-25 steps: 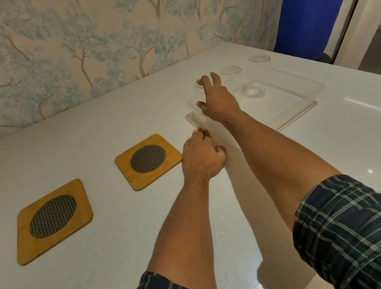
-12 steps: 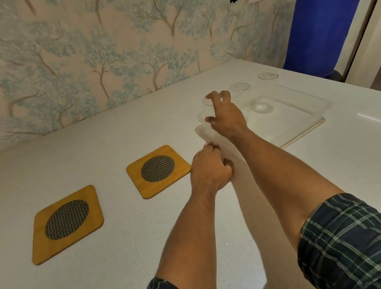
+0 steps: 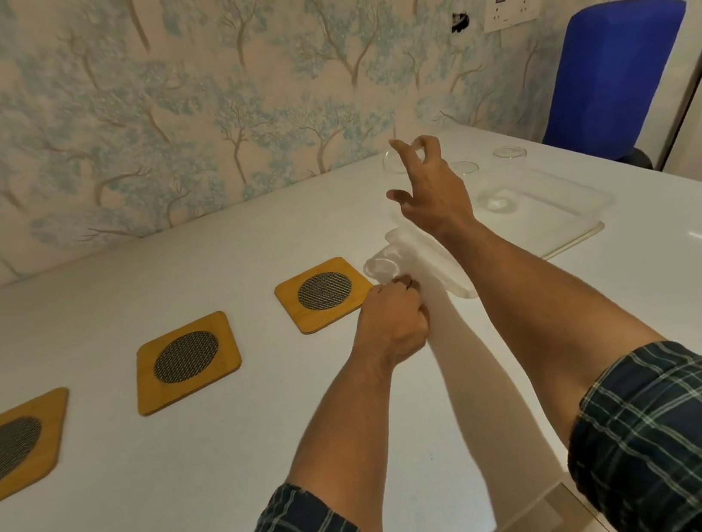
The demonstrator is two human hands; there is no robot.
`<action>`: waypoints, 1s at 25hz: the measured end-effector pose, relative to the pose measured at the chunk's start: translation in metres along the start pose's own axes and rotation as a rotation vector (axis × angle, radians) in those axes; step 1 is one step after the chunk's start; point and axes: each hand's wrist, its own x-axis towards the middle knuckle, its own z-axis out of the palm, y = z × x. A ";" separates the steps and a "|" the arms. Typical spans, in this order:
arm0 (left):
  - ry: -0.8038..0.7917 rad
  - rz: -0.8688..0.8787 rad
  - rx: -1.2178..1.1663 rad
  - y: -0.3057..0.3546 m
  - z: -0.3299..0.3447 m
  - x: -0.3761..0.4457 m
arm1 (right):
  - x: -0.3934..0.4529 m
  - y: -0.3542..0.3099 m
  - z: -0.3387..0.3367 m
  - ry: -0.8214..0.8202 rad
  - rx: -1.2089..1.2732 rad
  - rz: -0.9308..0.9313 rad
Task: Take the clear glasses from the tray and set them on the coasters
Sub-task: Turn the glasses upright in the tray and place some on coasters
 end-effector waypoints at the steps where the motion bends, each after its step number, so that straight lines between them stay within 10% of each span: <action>1: 0.030 -0.002 0.011 -0.004 -0.005 -0.008 | -0.002 -0.007 -0.003 0.009 0.011 0.002; 25: 0.130 -0.521 0.164 -0.177 -0.138 -0.267 | -0.091 -0.271 0.040 -0.172 0.359 -0.293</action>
